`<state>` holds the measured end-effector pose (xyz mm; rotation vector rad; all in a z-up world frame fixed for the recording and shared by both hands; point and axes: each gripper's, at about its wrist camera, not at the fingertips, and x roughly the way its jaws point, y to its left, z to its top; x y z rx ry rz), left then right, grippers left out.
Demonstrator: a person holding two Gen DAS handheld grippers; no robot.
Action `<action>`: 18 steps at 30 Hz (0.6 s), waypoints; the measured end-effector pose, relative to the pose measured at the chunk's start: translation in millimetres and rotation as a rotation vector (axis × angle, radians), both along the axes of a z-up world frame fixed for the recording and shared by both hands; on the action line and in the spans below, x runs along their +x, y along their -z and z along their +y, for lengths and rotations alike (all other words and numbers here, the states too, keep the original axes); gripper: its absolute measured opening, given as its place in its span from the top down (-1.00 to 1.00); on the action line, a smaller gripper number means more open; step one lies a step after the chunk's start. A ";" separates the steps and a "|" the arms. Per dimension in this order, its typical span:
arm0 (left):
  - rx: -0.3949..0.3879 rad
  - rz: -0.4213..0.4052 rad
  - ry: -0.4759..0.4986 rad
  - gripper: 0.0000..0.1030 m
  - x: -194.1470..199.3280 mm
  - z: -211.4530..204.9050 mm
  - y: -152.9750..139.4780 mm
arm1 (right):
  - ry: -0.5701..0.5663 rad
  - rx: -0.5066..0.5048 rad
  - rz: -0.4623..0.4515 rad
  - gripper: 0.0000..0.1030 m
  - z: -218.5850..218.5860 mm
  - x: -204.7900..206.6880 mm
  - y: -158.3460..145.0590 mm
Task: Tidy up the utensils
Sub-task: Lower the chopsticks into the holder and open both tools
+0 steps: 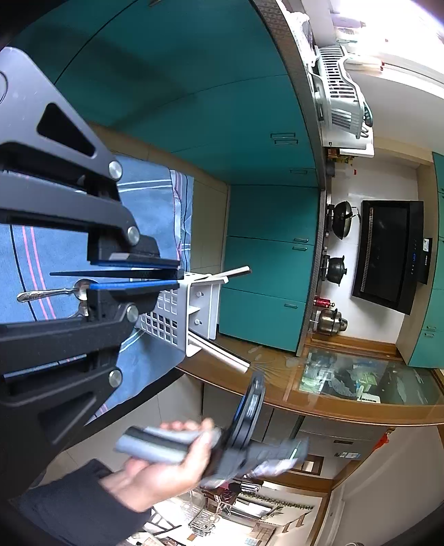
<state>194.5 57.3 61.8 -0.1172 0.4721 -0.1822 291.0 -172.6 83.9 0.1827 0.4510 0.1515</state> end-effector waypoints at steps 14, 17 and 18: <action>0.010 -0.036 0.020 0.88 16.5 -23.9 -46.2 | 0.004 0.110 -0.068 -0.60 -54.0 -128.3 123.3; 0.015 -0.052 0.028 0.88 31.8 -34.6 -78.2 | 0.008 0.094 -0.087 -0.60 -58.3 -129.9 119.5; 0.021 -0.064 0.034 0.88 36.3 -38.6 -90.2 | 0.003 0.100 -0.081 -0.60 -59.9 -129.1 120.2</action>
